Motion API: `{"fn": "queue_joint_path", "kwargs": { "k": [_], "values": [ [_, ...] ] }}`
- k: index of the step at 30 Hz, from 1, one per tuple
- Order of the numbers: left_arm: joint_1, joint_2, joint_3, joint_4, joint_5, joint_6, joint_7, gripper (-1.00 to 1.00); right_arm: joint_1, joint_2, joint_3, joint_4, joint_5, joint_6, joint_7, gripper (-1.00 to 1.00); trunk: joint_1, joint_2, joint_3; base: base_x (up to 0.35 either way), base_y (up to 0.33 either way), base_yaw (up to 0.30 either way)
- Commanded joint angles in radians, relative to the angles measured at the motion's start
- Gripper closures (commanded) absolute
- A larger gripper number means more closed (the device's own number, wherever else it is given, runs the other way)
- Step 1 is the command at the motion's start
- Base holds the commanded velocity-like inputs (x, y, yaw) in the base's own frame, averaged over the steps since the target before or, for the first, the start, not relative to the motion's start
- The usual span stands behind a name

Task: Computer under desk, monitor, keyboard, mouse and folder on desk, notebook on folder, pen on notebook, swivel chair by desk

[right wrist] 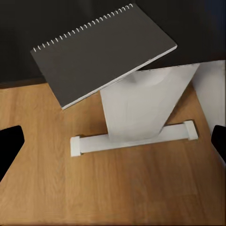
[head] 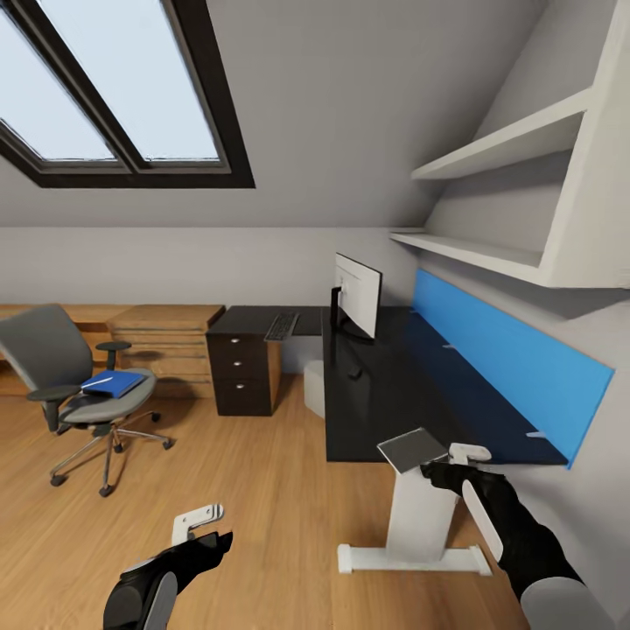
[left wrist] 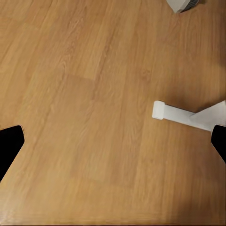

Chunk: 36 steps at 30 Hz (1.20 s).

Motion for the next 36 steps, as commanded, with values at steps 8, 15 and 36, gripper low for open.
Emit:
{"fn": "queue_joint_path", "kwargs": {
  "k": [8,15,36],
  "values": [
    [-0.001,-0.001,0.001,-0.001,0.011,0.004,0.007,-1.00,-0.001,-0.002,-0.003,0.013,-0.063,-0.012,-0.005,-1.00,-0.001,-0.001,-0.001,-0.334,0.000,0.000],
    [-0.001,-0.001,0.001,-0.002,0.012,0.005,0.006,-1.00,-0.001,-0.011,-0.074,0.064,-0.251,-0.047,0.010,-1.00,-0.001,-0.001,-0.001,-0.147,0.000,0.000],
    [-0.001,-0.007,0.000,-0.008,0.012,0.005,0.007,-1.00,0.067,-0.046,-0.592,0.195,-0.347,-0.141,0.632,-1.00,0.057,-0.106,-0.048,-0.004,0.000,0.000]
  ]
}}
